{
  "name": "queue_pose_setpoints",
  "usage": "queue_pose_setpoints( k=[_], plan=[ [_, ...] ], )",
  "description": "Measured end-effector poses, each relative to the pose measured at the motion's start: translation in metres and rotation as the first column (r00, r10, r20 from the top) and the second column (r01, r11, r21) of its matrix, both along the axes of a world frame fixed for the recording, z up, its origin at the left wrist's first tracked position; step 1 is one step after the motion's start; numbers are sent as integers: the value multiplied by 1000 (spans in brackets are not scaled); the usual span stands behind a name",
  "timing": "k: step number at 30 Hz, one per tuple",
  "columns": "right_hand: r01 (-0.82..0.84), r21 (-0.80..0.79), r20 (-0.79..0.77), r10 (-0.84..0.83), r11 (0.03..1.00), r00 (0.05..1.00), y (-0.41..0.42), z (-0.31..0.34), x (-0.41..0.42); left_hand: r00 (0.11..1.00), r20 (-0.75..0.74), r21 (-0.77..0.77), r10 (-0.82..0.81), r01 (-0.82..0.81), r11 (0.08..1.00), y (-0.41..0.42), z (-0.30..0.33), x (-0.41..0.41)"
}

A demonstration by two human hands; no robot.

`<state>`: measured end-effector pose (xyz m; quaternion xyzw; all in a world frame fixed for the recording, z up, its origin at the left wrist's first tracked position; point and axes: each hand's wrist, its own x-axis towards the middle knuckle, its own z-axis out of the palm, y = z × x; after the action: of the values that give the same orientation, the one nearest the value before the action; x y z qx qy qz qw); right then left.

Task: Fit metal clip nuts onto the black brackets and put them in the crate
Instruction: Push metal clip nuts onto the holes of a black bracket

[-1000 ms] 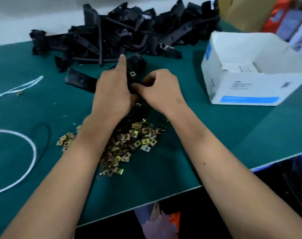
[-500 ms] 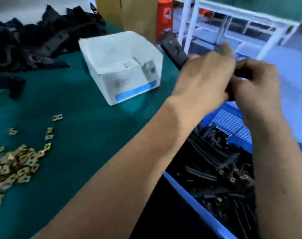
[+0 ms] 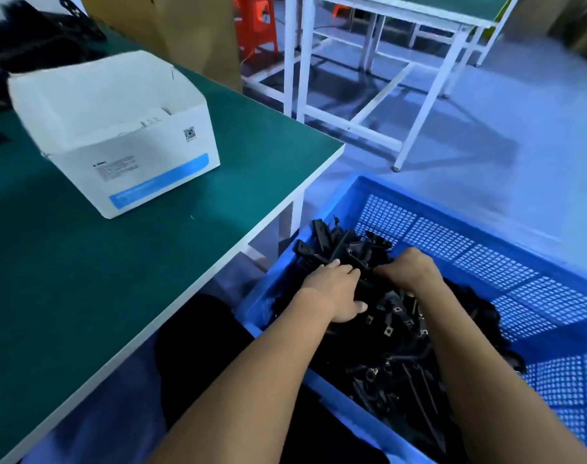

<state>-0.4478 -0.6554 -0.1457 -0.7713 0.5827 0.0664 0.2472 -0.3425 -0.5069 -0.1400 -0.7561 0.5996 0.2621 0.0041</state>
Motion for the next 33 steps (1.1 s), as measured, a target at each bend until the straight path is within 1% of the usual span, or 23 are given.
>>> queue_pose_setpoints(
  k=[2,3,4,5,6,7,8,10,12,13,14,16,18,20,22,24,25,27,28,29,31,32,33],
  plan=[
    [-15,39,-40,17,999,999,-5,6,2,1000,-7,1,-5,5,1000,-3,6,4],
    [-22,28,-44,24,999,999,-5,11,3,1000,-18,-17,2,-2,1000,-4,13,5],
    [-16,-26,-21,16,1000,1000,-4,19,5,999,-36,-71,25,-27,997,-4,22,7],
    [18,-109,43,-13,994,999,-2,28,7,996,-63,-161,55,-65,985,-4,33,10],
    [74,-196,139,-47,978,989,3,40,10,992,-89,-284,84,-106,953,-3,47,13],
    [133,-276,256,-60,952,965,9,55,17,989,-102,-423,108,-142,895,-1,63,17],
    [184,-340,366,-50,922,929,16,72,24,985,-112,-554,128,-169,815,2,80,20],
    [227,-462,546,74,857,834,34,110,48,973,-159,-770,170,-230,596,14,119,32],
    [221,-534,683,263,816,681,64,149,78,954,-212,-898,214,-276,342,38,155,53],
    [196,-547,729,348,814,589,84,167,93,939,-235,-927,252,-295,232,54,169,66],
    [159,-557,760,424,815,492,110,182,113,915,-265,-938,306,-318,139,77,181,83],
    [64,-597,769,548,800,329,163,202,147,837,-343,-926,427,-378,-4,124,196,113],
    [-84,-631,745,633,771,212,224,207,183,689,-418,-888,592,-446,-108,183,198,143],
    [-273,-646,707,694,712,136,284,204,219,518,-476,-837,710,-514,-186,247,192,169],
    [-474,-612,664,737,633,127,335,194,255,354,-481,-795,802,-561,-230,308,180,187],
    [-666,-495,615,766,558,185,380,181,291,175,-453,-754,874,-598,-272,366,167,202],
    [-723,-464,547,807,512,221,399,174,310,99,-441,-734,892,-611,-296,392,160,208],
    [-787,-465,354,900,405,254,433,161,345,-15,-435,-700,900,-624,-348,437,148,216],
    [-807,-452,303,916,380,261,447,155,359,-59,-442,-686,895,-621,-380,455,144,218],
    [-822,-428,282,920,375,273,460,150,373,-89,-453,-676,887,-614,-407,471,140,221],
    [-845,-410,232,935,344,268,472,141,395,-106,-479,-662,871,-608,-438,489,134,225],
    [-850,-418,210,945,319,251,476,137,403,-106,-494,-653,863,-609,-449,495,134,228],
    [-848,-426,224,945,314,238,476,136,410,-94,-509,-649,856,-611,-453,498,134,231]
  ],
)
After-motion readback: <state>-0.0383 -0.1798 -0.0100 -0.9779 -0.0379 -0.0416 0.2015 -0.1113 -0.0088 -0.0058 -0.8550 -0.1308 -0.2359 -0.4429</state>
